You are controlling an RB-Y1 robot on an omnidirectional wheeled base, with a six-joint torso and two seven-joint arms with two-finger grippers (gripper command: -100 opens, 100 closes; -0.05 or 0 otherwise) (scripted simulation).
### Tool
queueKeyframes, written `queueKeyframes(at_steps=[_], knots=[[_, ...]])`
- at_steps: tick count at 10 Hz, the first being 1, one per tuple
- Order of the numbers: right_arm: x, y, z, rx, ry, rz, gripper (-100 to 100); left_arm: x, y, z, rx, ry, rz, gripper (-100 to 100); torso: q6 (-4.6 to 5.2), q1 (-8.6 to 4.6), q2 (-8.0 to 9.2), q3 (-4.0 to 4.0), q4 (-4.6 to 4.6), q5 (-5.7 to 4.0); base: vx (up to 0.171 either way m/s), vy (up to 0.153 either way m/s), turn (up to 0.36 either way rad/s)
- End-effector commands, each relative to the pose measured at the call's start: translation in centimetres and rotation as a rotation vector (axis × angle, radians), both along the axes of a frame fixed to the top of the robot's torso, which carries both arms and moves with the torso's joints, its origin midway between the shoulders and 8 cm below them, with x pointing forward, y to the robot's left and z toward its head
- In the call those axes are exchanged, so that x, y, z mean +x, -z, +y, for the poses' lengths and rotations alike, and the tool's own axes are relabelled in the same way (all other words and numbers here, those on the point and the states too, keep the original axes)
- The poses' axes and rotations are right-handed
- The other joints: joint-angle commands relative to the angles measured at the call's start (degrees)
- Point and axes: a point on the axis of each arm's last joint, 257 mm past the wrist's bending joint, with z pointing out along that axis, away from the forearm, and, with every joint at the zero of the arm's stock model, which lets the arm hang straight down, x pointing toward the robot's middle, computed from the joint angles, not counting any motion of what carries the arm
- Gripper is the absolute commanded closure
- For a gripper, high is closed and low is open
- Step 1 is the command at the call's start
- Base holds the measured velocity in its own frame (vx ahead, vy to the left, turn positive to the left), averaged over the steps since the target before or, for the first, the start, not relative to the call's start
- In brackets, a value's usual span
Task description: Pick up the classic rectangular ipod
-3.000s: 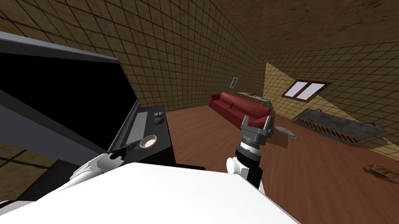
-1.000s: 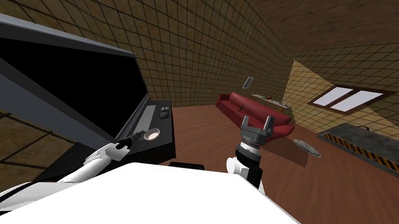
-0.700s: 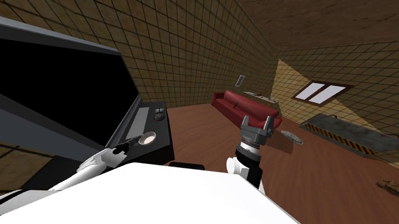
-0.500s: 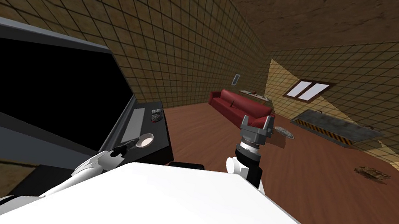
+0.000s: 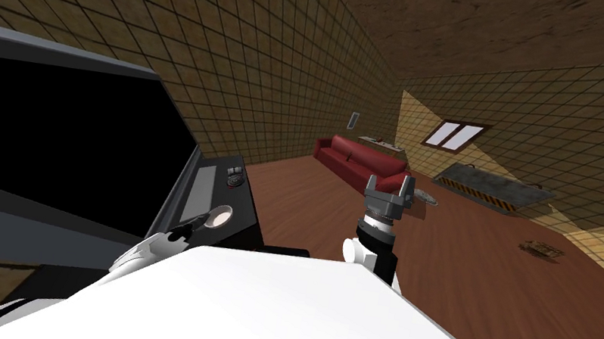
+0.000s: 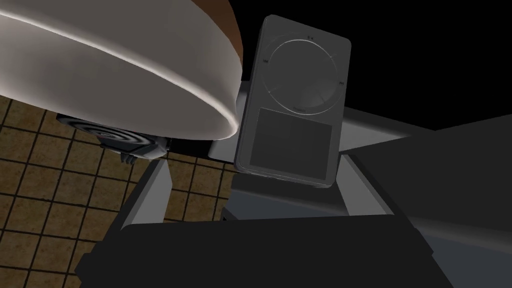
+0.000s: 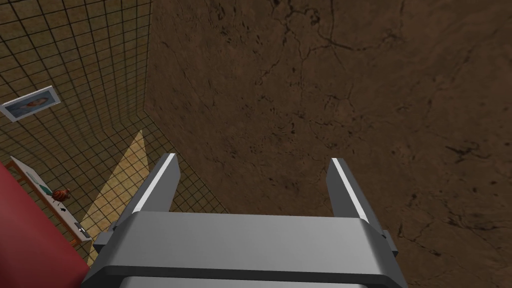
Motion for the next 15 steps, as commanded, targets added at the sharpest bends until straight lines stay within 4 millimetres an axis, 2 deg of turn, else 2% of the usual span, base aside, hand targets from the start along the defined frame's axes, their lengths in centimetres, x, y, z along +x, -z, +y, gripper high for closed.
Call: queueKeyframes(at_steps=[1, 3, 4, 8, 9, 10, 15], knots=[[0.0, 0.0, 0.0, 0.0, 0.0, 0.0, 0, 0.0, 0.6, -0.7, -0.003, 0.002, -0.003, -100, 0.0, 0.0, 0.0, 0.0, 0.0, 0.0, 0.036, 0.062, -0.043], [0.0, 0.0, 0.0, 0.0, 0.0, 0.0, 0, -0.2, 0.9, -0.7, -0.004, -0.002, 0.001, -100, 0.12, 0.02, -0.08, -0.05, 0.0, 0.11, 0.005, 0.02, -0.024], [0.0, 0.0, 0.0, 0.0, 0.0, 0.0, 0, -0.1, 1.0, -0.8, -0.003, 0.0, 0.001, 100, 0.12, -0.06, -0.05, -0.03, 0.01, 0.09, -0.003, 0.003, 0.021], [0.0, 0.0, 0.0, 0.0, 0.0, 0.0, 0, -0.4, 1.0, -0.6, -0.002, -0.003, 0.005, 100, 0.21, -0.18, -0.07, -0.01, 0.06, 0.08, 0.0, 0.0, 0.0], [0.0, 0.0, 0.0, 0.0, 0.0, 0.0, 0, -0.4, 1.0, -0.6, -0.002, -0.003, 0.005, 0, 0.21, -0.18, -0.07, -0.01, 0.06, 0.07, 0.0, 0.0, 0.0], [0.0, 0.0, 0.0, 0.0, 0.0, 0.0, 0, 0.0, 0.4, -0.5, -0.002, 0.002, -0.003, 100, 0.21, -0.18, -0.06, -0.01, 0.06, 0.07, 0.004, -0.017, 0.026], [0.0, 0.0, 0.0, 0.0, 0.0, 0.0, 0, 0.4, -0.6, 0.3, 0.002, 0.009, -0.005, 100, 0.16, -0.37, 0.09, 0.08, 0.08, 0.0, -0.018, -0.034, 0.027]])
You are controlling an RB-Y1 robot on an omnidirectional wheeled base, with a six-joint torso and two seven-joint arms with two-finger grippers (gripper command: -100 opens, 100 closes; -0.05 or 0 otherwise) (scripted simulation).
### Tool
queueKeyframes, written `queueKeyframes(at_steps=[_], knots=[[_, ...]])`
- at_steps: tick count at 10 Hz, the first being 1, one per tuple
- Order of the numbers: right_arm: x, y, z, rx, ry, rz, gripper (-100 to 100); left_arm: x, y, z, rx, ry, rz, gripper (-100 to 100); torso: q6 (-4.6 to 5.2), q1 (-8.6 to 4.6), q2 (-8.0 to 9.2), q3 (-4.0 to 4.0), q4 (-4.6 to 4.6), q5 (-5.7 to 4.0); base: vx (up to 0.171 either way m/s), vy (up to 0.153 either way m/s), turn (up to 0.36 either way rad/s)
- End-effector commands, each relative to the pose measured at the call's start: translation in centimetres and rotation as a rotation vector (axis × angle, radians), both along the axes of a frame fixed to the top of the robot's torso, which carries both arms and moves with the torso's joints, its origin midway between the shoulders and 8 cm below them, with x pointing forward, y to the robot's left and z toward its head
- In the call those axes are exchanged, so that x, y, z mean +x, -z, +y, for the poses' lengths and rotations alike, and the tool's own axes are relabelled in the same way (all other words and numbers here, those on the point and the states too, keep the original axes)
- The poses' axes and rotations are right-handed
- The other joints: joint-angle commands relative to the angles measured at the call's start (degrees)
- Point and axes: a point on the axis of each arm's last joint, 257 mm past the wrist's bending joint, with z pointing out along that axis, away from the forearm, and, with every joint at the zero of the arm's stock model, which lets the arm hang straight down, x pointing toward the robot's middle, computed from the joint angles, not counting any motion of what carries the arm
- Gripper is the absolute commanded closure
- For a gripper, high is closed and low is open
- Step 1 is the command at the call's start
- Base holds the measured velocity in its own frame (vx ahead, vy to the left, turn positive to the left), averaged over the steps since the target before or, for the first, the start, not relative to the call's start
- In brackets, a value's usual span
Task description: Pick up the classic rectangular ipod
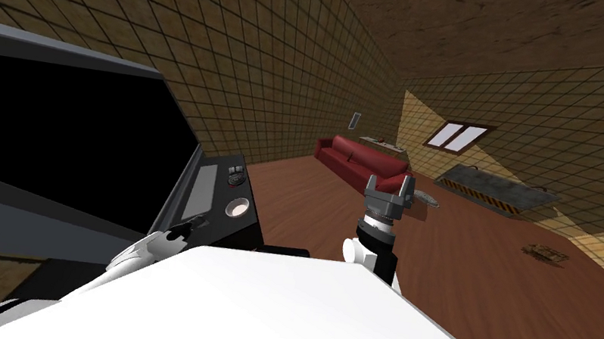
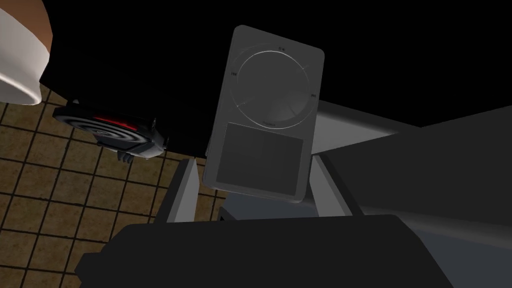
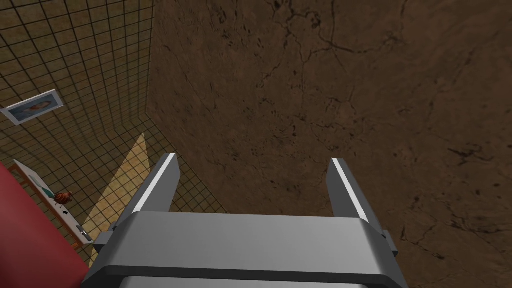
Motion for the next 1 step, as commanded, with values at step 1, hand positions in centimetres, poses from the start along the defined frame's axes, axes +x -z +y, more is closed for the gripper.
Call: queueKeyframes(at_steps=[1], knots=[[0.0, 0.0, 0.0, 0.0, 0.0, 0.0, 0, 0.0, 0.0, 0.0, 0.0, 0.0, 0.0, 0, 0.0, 0.0, 0.0, 0.0, 0.0, 0.0, 0.0, 0.0, 0.0]])
